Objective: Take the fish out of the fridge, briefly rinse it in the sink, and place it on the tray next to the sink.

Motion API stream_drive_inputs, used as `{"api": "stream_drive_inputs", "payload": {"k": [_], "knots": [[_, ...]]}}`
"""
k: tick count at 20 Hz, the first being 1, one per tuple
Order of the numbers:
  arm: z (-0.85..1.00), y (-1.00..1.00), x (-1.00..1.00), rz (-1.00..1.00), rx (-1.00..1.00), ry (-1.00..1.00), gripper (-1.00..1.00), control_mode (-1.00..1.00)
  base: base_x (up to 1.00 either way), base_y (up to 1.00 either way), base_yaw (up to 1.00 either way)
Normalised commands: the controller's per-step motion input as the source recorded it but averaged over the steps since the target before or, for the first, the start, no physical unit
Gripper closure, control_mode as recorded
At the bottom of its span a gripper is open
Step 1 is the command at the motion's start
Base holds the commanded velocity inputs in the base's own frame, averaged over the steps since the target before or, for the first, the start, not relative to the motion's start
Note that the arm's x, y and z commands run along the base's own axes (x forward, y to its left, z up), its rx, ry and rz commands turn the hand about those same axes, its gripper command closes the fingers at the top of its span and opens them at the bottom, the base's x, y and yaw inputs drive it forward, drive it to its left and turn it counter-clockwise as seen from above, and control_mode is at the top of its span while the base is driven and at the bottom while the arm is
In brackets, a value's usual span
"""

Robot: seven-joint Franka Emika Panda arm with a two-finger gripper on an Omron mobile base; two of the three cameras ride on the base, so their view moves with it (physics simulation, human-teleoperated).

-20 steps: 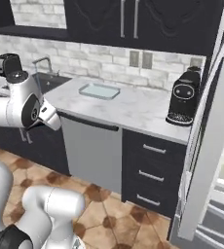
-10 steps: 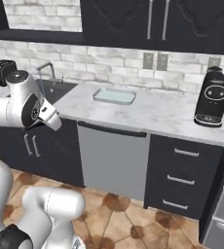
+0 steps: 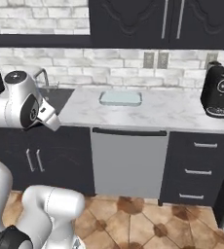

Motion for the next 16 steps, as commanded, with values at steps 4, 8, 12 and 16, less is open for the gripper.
{"api": "stream_drive_inputs", "payload": {"k": [4, 8, 12, 16], "knots": [[0.00, 0.00, 0.00, 0.00, 0.00, 0.00, 1.00, 1.00, 0.29, 1.00, -0.36], [0.00, 0.00, 0.00, 0.00, 0.00, 0.00, 1.00, 1.00, 0.52, 0.95, -0.27], [0.00, 0.00, 0.00, 0.00, 0.00, 0.00, 1.00, 1.00, 0.84, 0.39, 0.01], [0.00, 0.00, 0.00, 0.00, 0.00, 0.00, 1.00, 1.00, 0.88, 0.08, 0.13]]}}
